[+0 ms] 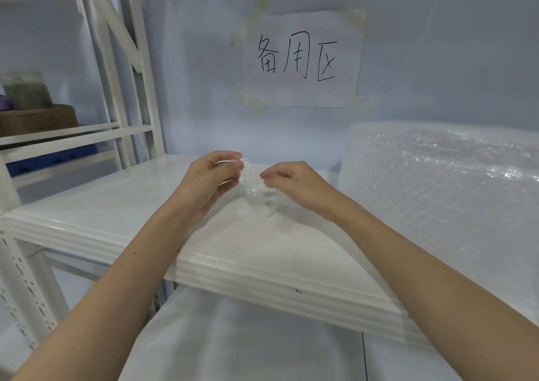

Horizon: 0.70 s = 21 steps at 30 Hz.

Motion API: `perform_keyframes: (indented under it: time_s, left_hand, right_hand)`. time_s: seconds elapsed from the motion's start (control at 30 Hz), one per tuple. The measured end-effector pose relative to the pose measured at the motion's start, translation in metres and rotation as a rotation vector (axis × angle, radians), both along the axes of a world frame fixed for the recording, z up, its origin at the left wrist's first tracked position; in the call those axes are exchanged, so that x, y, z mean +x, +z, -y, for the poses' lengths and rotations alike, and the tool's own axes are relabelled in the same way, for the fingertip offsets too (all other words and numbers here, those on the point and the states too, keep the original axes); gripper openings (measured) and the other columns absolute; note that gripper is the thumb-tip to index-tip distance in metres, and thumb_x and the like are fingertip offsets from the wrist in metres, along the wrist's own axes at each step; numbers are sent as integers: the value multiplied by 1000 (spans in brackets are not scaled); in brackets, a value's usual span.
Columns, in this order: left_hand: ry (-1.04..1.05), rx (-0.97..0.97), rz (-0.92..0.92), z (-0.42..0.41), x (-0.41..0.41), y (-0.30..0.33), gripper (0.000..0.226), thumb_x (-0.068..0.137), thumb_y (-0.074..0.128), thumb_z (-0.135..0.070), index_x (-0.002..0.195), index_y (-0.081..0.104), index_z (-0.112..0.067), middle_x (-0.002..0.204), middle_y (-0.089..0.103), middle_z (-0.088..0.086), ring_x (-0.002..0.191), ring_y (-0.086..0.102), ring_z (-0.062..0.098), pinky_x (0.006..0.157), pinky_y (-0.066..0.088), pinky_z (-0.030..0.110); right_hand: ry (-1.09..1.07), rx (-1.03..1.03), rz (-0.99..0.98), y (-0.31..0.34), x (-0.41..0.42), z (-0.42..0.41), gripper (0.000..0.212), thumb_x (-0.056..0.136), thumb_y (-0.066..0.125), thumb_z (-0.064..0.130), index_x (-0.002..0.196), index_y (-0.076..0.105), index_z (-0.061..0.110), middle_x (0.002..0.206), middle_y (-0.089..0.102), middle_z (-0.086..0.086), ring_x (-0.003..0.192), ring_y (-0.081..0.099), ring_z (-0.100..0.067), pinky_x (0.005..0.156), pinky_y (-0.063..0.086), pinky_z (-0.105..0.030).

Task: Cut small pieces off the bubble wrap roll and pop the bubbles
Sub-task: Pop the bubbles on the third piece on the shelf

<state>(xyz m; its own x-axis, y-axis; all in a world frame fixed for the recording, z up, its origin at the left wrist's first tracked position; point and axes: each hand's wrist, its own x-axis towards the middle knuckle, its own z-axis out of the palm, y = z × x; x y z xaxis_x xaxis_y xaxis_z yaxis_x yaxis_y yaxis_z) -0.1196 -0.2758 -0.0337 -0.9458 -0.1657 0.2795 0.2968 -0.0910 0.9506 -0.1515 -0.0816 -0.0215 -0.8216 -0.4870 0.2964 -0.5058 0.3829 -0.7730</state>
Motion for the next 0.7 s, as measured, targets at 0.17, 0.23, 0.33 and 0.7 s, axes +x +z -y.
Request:
perform_keyframes:
  time_s: [0.17, 0.23, 0.33, 0.7]
  left_hand:
    - [-81, 0, -19, -3, 2, 1, 16, 90, 65, -4, 104, 67, -11, 80, 67, 0, 70, 64, 9, 77, 56, 20]
    - [-96, -3, -26, -3, 2, 0, 16, 89, 65, -3, 103, 68, -11, 81, 67, 1, 71, 64, 9, 78, 55, 21]
    - [-92, 4, -38, -3, 1, 0, 14, 89, 66, -4, 100, 69, -14, 83, 66, 3, 73, 64, 11, 81, 55, 23]
    - [-81, 37, -79, -5, 3, 1, 16, 89, 65, -2, 101, 68, -13, 99, 63, 15, 78, 64, 13, 81, 55, 21]
  right_hand:
    - [52, -133, 61, -4, 3, 9, 22, 92, 63, 34, 94, 76, 17, 93, 75, 5, 88, 69, -4, 81, 48, -14]
    - [29, -162, 52, -6, 2, 11, 18, 90, 66, 28, 92, 76, 13, 88, 75, 2, 79, 68, -4, 79, 50, -15]
    - [17, -198, 57, -4, 1, 11, 11, 88, 68, 17, 90, 75, 9, 81, 73, 3, 72, 65, -2, 73, 50, -10]
    - [46, -225, 128, -3, 4, 14, 11, 81, 76, 11, 90, 69, 12, 85, 71, 1, 77, 67, -6, 77, 50, -14]
